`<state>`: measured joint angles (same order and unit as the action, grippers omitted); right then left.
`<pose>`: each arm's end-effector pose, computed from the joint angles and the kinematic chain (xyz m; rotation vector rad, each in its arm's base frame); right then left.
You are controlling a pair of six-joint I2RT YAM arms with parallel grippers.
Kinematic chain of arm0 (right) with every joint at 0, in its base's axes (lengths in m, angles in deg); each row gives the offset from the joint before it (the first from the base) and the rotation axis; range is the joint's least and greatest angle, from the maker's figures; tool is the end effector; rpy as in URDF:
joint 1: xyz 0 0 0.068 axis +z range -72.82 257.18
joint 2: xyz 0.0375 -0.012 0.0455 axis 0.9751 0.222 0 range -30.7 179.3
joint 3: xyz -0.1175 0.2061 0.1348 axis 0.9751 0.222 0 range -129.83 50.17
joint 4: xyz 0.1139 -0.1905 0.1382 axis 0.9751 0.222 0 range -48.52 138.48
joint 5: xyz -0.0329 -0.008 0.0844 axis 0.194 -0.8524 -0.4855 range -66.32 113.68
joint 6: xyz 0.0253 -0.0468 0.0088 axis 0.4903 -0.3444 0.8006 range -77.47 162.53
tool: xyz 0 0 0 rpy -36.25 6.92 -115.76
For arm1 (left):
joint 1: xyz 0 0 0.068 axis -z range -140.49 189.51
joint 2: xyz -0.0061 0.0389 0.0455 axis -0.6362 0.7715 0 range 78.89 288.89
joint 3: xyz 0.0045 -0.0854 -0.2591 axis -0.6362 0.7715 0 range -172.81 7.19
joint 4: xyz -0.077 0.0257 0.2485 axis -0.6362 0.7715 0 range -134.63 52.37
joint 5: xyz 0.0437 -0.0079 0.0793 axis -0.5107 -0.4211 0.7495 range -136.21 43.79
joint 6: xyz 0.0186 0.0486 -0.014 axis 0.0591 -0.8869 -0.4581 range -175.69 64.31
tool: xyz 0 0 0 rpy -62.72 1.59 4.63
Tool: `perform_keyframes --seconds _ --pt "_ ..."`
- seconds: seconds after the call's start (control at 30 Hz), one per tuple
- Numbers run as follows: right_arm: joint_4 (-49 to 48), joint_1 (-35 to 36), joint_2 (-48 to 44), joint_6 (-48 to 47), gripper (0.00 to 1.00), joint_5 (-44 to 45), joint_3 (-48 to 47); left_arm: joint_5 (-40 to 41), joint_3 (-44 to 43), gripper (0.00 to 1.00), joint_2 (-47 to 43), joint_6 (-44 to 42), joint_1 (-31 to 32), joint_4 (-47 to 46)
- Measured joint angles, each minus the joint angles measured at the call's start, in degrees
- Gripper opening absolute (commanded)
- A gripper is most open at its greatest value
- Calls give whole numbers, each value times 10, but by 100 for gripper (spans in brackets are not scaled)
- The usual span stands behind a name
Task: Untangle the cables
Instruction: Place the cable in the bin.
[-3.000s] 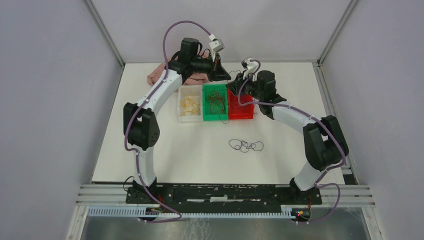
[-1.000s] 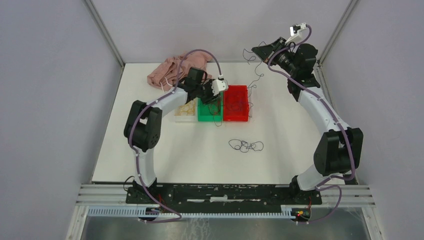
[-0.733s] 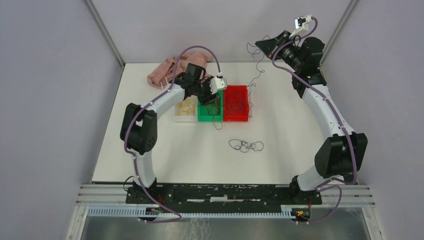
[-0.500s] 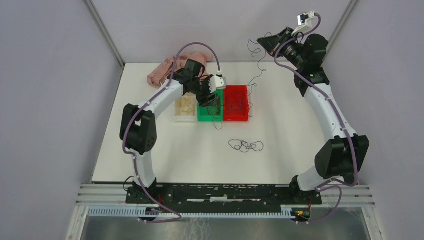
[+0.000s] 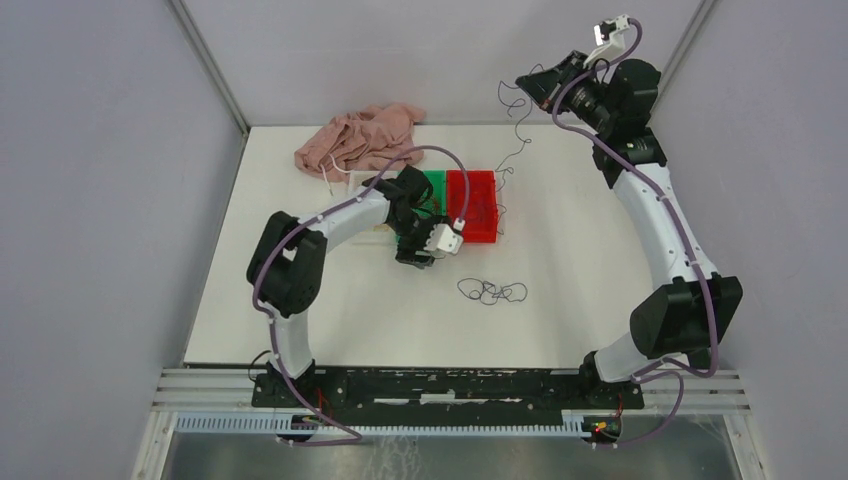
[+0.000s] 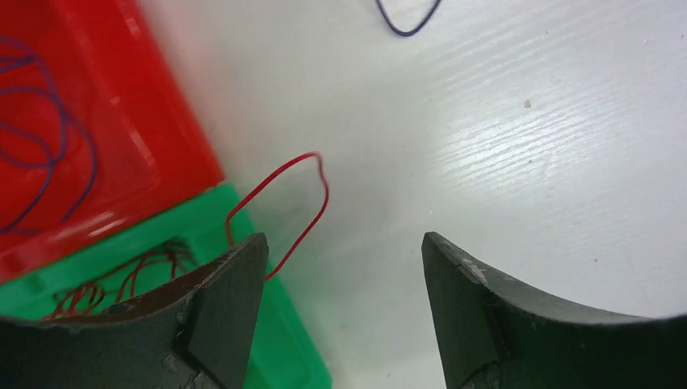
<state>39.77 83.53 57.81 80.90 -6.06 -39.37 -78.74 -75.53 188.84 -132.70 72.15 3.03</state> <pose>0.3577 0.0576 0.4468 0.0124 1.6184 1.0051 0.3118 -0.2224 0.2025 2.2080 1.4318 -0.5787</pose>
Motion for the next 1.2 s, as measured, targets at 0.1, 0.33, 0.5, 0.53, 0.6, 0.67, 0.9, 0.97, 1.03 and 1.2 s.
perform_keyframes --seconds 0.1,0.33,0.5,0.53,0.6,0.67,0.9,0.97,1.03,1.2 --pt "6 0 -3 -6 0 0 -21 25 39 72 0 -35 20 -34" --pt "18 0 -14 -10 0 0 -26 63 52 58 0 -56 24 -145" --pt "27 0 -14 -10 0 0 -26 93 94 40 -5 -70 24 -225" --pt "27 0 -14 -10 0 0 -26 99 104 33 -9 -75 24 -241" --pt "27 0 -14 -10 0 0 -26 112 110 17 -15 -77 25 -260" --pt "27 -1 -14 -10 0 0 -26 123 111 5 -18 -77 23 -273" --pt "26 -5 -15 -9 0 0 -25 131 111 3 -20 -72 8 -294" --pt "26 -7 -14 -7 0 0 -25 129 108 3 -21 -61 3 -295" --pt "24 -9 -15 -6 0 0 -25 127 98 3 -21 -51 -4 -293" --pt "14 -14 -14 2 0 -1 -25 121 55 3 -21 -8 -34 -298"
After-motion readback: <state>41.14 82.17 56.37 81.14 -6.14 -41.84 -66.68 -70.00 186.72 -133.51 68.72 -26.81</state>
